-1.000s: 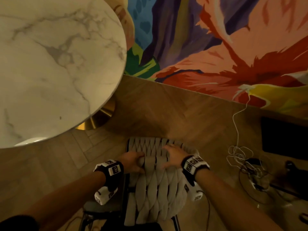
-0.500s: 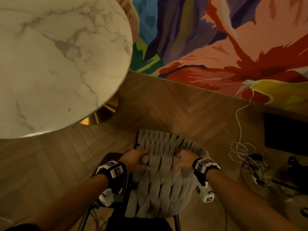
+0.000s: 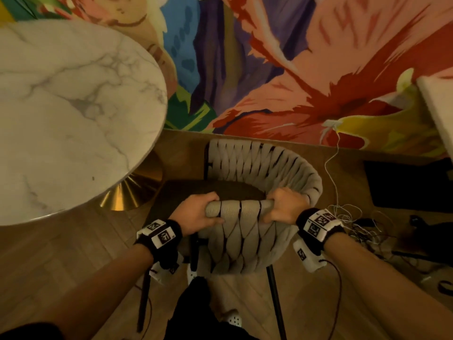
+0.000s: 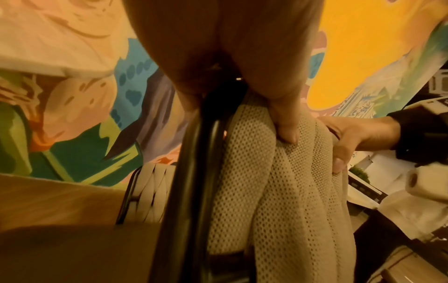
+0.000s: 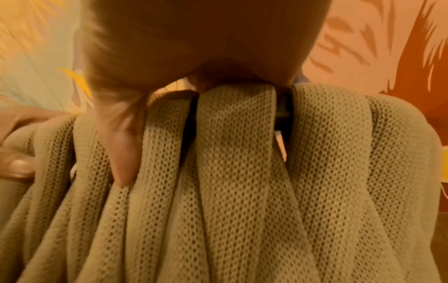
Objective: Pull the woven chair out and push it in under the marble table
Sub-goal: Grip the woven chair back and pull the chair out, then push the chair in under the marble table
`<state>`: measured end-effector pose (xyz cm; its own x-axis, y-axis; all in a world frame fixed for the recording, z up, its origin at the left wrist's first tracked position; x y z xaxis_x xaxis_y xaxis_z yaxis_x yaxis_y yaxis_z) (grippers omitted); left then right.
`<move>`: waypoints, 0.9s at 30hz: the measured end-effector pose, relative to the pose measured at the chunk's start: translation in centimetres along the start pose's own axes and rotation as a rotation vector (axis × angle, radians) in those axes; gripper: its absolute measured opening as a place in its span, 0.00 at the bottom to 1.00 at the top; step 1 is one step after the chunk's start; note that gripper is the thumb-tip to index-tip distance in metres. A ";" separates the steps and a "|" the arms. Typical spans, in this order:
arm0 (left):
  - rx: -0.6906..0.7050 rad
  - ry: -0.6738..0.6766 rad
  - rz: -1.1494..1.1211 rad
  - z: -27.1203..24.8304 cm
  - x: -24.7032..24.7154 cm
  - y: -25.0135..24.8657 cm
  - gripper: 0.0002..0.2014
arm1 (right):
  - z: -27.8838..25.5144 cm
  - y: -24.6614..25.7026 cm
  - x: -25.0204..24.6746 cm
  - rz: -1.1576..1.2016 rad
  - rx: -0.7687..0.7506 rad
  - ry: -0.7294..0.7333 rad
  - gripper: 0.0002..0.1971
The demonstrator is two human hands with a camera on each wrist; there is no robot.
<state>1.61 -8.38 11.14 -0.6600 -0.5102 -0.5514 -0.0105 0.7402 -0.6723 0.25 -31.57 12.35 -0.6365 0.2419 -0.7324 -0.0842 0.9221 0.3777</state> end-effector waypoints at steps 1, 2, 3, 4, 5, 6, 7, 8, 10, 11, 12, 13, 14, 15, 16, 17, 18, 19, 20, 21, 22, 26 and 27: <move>0.006 -0.015 0.025 -0.6 0.1 -0.4 0.17 | -1.0 0.5 -0.2 -0.019 -0.014 -0.021 0.23; -0.008 -0.014 0.054 -1.1 0.4 -0.6 0.17 | -1.7 0.8 0.0 -0.036 -0.025 -0.031 0.22; -0.024 -0.003 0.078 -1.5 1.0 -0.5 0.17 | -2.5 1.0 0.6 -0.043 -0.033 -0.026 0.22; -0.054 0.019 0.103 -1.9 1.8 -0.3 0.16 | -2.9 1.1 1.6 -0.050 -0.045 -0.017 0.22; -0.083 0.038 0.133 -2.2 2.8 0.1 0.16 | -3.4 1.3 2.7 -0.061 -0.052 0.000 0.24; -0.114 0.050 0.172 -2.6 3.8 0.4 0.15 | -3.7 1.3 4.0 -0.077 -0.053 0.009 0.25; -0.131 0.055 0.207 -3.1 4.8 0.7 0.15 | -4.2 1.4 5.1 -0.087 -0.044 0.015 0.26; -0.148 0.054 0.235 -3.6 5.6 0.8 0.15 | -4.6 1.4 6.1 -0.094 -0.040 0.015 0.26; -0.195 0.083 0.259 -5.0 7.4 1.6 0.16 | -5.8 2.0 8.5 -0.091 -0.054 0.046 0.23; -0.221 0.114 0.260 -5.8 8.3 2.2 0.16 | -6.6 2.3 9.7 -0.085 -0.061 0.055 0.21; -0.250 0.158 0.260 -6.7 9.3 2.8 0.15 | -7.3 2.5 11.2 -0.090 -0.076 0.057 0.20; -0.267 0.205 0.255 -7.7 10.3 3.5 0.14 | -8.1 2.7 12.6 -0.095 -0.092 0.064 0.19; -0.281 0.250 0.248 -8.8 11.2 4.1 0.13 | -8.7 2.8 14.1 -0.094 -0.107 0.073 0.18; -0.297 0.292 0.226 -9.8 12.2 4.8 0.14 | -9.4 3.0 15.7 -0.084 -0.123 0.091 0.18; -0.315 0.322 0.193 -10.9 13.0 5.5 0.15 | -10.1 3.1 17.2 -0.086 -0.139 0.114 0.19; -0.338 0.328 0.165 -12.0 13.8 6.5 0.14 | -10.8 3.4 18.8 -0.104 -0.169 0.142 0.19; -0.368 0.310 0.138 -13.0 14.3 7.5 0.13 | -11.5 3.9 20.2 -0.121 -0.204 0.164 0.19; -0.416 0.281 0.106 -14.0 14.7 8.9 0.10 | -12.2 4.3 21.9 -0.120 -0.228 0.191 0.19; -0.472 0.242 0.085 -15.2 15.0 10.2 0.07 | -12.8 4.6 23.5 -0.096 -0.238 0.219 0.19; -0.528 0.201 0.077 -16.1 15.1 11.7 0.06 | -13.3 4.8 24.7 -0.073 -0.255 0.231 0.20; -0.581 0.168 0.080 -17.7 15.6 13.2 0.06 | -13.8 4.9 26.7 -0.030 -0.257 0.258 0.20; -0.769 0.124 -0.087 -23.7 17.7 17.1 0.04 | -13.3 1.9 37.4 -0.004 -0.199 0.236 0.16; -0.798 0.141 -0.114 -25.1 18.5 17.7 0.04 | -13.3 1.2 41.0 -0.008 -0.210 0.285 0.20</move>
<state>-29.63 6.31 1.41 -0.7104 -0.5804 -0.3981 -0.5795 0.8034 -0.1369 -36.15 -24.55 -9.69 -0.8207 0.1135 -0.5599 -0.2275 0.8341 0.5025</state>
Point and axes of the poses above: each hand's wrist, its own z-axis towards the middle knuckle, its own x-axis out of the palm, y = z × x, the point moved 7 cm from there along z, towards the middle knuckle, and after that the axes turned 15 degrees about -x, right-handed, at the moved point
